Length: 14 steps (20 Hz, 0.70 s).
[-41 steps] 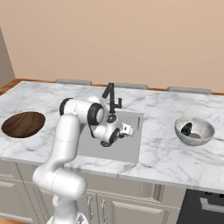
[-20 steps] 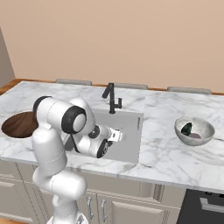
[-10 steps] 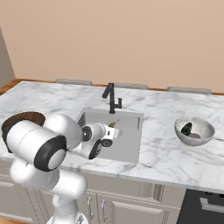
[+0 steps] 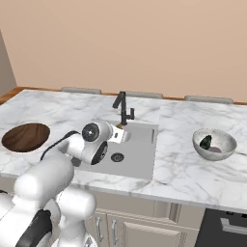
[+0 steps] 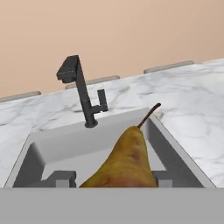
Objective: Pick the eggplants from the cabinet and place them in one bowl. Pick the pear from the sink and place it in the other bowl.
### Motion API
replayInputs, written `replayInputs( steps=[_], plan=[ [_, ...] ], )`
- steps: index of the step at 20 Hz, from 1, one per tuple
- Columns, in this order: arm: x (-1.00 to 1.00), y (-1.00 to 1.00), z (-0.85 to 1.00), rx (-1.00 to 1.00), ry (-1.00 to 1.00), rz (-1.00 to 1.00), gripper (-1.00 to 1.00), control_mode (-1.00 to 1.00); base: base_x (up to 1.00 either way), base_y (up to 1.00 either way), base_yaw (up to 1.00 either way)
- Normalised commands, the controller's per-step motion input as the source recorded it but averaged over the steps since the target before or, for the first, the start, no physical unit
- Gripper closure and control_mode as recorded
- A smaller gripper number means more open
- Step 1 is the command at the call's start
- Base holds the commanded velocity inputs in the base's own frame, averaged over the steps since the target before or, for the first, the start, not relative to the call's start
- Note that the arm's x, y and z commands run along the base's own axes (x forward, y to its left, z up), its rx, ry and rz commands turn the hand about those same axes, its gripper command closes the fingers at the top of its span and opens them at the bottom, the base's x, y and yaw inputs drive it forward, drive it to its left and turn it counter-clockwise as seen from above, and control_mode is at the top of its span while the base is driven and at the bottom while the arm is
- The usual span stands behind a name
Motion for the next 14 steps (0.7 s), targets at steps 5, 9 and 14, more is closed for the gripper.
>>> replayInputs(
  steps=[5,9,14],
  plan=[
    [-0.72,0.41,0.01,0.06,0.00,0.00,1.00,-1.00,0.00,0.00,0.00],
    [-0.58,0.40,0.09,0.04,0.00,0.00,1.00,-1.00,0.00,0.00,0.00],
    [-0.30,0.48,0.04,0.07,0.01,0.00,1.00,-1.00,0.00,0.00,0.00]
  ],
)
